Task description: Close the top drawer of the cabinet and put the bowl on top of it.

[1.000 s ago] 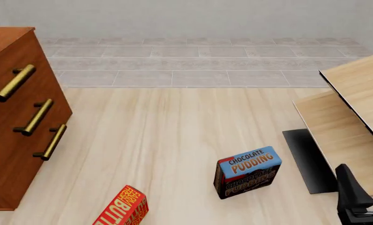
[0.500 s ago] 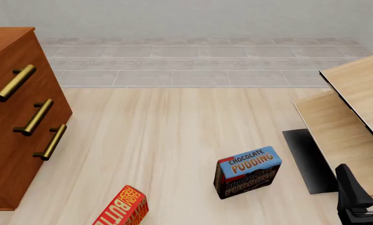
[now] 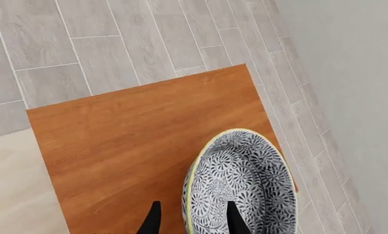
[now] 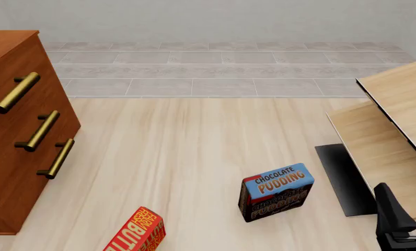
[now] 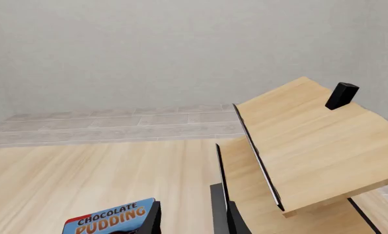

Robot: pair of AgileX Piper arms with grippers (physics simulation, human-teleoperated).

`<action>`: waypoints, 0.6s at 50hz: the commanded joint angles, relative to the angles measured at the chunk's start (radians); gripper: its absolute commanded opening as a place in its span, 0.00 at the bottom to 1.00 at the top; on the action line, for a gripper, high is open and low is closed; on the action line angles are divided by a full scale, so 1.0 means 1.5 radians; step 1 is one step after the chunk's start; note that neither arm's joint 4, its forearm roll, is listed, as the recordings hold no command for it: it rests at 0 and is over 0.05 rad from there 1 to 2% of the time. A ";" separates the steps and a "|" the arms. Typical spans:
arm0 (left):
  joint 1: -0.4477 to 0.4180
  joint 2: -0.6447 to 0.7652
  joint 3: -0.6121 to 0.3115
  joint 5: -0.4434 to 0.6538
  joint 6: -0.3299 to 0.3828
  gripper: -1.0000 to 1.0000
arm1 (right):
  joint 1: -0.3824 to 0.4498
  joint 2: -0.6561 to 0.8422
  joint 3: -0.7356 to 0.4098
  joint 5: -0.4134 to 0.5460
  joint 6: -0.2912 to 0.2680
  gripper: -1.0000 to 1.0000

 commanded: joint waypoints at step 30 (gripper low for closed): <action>0.010 -0.014 -0.108 0.056 0.005 1.00 | -0.001 0.000 -0.002 -0.001 0.001 1.00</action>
